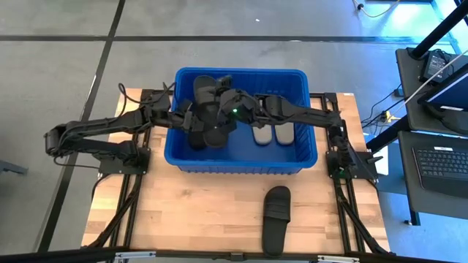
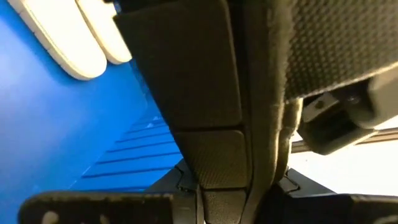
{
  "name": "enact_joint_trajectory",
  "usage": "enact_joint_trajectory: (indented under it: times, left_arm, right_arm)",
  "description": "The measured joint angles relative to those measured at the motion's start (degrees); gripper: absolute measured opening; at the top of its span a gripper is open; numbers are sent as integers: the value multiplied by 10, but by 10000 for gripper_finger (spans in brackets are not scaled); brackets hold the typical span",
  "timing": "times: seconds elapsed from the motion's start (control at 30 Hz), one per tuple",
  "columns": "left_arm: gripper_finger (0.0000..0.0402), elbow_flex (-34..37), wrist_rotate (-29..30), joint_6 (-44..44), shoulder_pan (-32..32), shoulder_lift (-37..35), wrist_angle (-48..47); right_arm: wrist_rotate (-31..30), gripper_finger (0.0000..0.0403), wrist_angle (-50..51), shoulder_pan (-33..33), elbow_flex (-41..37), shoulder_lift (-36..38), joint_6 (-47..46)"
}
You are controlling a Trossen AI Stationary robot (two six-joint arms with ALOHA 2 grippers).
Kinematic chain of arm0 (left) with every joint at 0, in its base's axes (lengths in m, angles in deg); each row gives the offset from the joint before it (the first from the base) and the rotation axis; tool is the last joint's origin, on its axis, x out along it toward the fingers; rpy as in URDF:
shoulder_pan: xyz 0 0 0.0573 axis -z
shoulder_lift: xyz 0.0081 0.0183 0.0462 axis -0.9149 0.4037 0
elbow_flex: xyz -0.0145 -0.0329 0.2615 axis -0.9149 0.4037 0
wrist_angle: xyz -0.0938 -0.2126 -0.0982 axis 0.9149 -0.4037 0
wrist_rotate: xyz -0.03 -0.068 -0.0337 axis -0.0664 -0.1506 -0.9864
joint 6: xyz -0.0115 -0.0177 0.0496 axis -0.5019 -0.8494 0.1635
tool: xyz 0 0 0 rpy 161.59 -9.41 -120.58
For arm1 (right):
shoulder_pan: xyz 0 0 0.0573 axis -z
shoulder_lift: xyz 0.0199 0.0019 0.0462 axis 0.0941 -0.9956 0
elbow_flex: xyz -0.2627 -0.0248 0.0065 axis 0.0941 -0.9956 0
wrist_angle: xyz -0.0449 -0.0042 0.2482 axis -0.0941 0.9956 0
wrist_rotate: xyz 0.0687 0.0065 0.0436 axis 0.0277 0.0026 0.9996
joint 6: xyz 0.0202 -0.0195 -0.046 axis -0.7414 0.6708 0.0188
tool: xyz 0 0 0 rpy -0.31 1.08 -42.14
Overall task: Pick and place slides into bin
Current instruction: Put the black slipper into the blue container
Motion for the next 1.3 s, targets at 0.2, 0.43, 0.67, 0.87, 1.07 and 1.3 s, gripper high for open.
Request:
enact_joint_trajectory:
  times: [0.2,0.43,0.67,0.87,1.07,1.3]
  left_arm:
    - [77,0,10,0,2,3,6]
    - [77,0,11,3,1,3,3]
    - [77,0,12,4,1,3,4]
    - [76,0,14,4,1,3,5]
    - [76,0,40,4,1,3,5]
    - [157,0,36,14,1,2,19]
  right_arm:
    - [-3,210,3,3,0,-21,29]
    - [-10,163,-13,5,0,-25,31]
    - [-10,81,-15,13,0,-25,31]
    - [-9,18,-16,22,0,-25,31]
    - [-8,17,-17,24,0,-25,31]
    - [-11,17,-11,25,0,-25,30]
